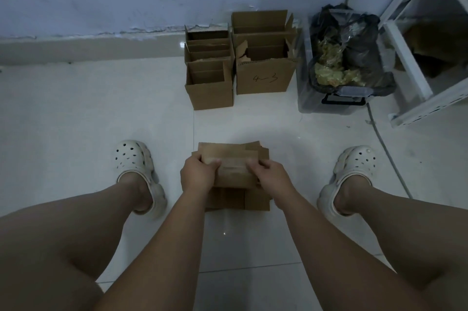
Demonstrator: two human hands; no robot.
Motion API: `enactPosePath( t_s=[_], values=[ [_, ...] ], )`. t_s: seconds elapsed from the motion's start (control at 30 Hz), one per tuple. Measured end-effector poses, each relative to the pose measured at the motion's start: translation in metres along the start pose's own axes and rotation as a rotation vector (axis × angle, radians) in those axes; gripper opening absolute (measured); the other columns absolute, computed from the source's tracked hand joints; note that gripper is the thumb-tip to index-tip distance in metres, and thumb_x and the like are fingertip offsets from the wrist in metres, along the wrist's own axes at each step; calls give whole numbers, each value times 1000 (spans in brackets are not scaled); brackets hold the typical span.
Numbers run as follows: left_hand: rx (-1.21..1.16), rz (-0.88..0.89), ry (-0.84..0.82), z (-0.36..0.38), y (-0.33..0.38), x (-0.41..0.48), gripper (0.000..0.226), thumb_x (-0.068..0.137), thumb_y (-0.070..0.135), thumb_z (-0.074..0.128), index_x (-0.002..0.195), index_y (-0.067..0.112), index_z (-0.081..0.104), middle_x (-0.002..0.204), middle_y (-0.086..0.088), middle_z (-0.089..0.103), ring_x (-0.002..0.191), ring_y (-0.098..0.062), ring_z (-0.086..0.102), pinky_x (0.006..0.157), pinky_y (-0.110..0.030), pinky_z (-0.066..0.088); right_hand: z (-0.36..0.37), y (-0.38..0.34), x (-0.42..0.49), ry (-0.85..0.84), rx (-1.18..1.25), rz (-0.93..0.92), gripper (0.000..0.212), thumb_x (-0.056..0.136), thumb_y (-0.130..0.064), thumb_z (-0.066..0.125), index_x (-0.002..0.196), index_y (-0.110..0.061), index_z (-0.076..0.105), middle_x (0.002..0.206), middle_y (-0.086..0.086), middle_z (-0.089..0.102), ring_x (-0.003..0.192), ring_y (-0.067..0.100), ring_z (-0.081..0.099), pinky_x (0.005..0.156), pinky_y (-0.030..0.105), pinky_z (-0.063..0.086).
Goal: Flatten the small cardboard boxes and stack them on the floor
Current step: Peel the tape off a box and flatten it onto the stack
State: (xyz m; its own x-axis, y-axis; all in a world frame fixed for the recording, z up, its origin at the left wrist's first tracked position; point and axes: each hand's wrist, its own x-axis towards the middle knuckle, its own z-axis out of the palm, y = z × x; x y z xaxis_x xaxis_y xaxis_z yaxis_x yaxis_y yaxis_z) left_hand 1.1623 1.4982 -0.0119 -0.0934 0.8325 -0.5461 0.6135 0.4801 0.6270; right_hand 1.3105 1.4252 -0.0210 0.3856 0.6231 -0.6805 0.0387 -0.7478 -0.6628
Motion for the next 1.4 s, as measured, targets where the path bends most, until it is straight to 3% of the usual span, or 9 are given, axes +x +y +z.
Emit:
enactPosePath(
  t_s=[0.1,0.17,0.27,0.37,0.53,0.87,1.13,1.27,1.4],
  values=[
    [32,-26,-39,5,-18,0,27,83,26,70,105,10,66,102,-9,68,84,-22,56,73,-28,43,1,22,3,28,-34,-36,36,89,-26,64,124,-17,63,116,-2,67,102,15,60,91,30,50],
    [42,-52,-37,10,-28,-1,29,84,26,70,106,8,66,102,-9,68,80,-19,54,72,-27,41,3,31,5,53,-2,-11,36,87,-25,67,122,-17,65,110,-4,68,97,13,60,86,26,49],
    [29,-85,-39,17,-30,7,41,83,31,71,114,5,63,109,-9,66,87,-20,56,74,-26,41,8,36,13,59,43,24,44,86,-29,69,127,-15,61,118,-1,65,103,16,58,92,31,48],
    [-37,-170,-121,18,-28,24,52,79,34,74,116,-1,60,115,-15,63,104,-30,58,89,-35,49,11,35,24,66,64,25,48,88,-26,68,132,-12,56,123,3,63,110,20,58,97,33,47],
    [-169,-309,-174,13,-32,37,75,68,36,83,123,-4,52,119,-16,58,108,-32,56,95,-42,49,9,30,40,-18,138,72,45,87,-15,67,130,-8,57,121,9,64,107,25,61,98,41,50],
    [-302,-294,-198,21,-39,30,53,76,31,78,110,-4,57,117,-17,60,105,-32,57,97,-44,47,2,34,46,-99,316,180,33,86,-5,68,118,-4,60,106,7,67,97,21,64,90,32,52],
    [-326,-301,-208,23,-43,31,58,76,35,77,117,0,57,118,-14,60,108,-31,55,98,-43,47,1,36,43,-99,407,210,21,87,-4,66,107,-5,64,98,6,68,86,17,65,66,20,50],
    [-327,-298,-208,25,-44,33,57,76,36,77,117,2,57,113,-10,58,101,-27,54,90,-35,45,6,35,44,-60,466,198,24,87,0,63,111,-4,60,105,11,66,94,24,63,77,29,52],
    [-287,-313,-221,25,-46,35,57,76,41,75,115,4,58,119,-13,59,113,-33,53,95,-40,45,3,34,42,-123,532,294,22,88,-2,63,110,-2,61,107,11,67,94,21,63,73,25,51]
  ],
)
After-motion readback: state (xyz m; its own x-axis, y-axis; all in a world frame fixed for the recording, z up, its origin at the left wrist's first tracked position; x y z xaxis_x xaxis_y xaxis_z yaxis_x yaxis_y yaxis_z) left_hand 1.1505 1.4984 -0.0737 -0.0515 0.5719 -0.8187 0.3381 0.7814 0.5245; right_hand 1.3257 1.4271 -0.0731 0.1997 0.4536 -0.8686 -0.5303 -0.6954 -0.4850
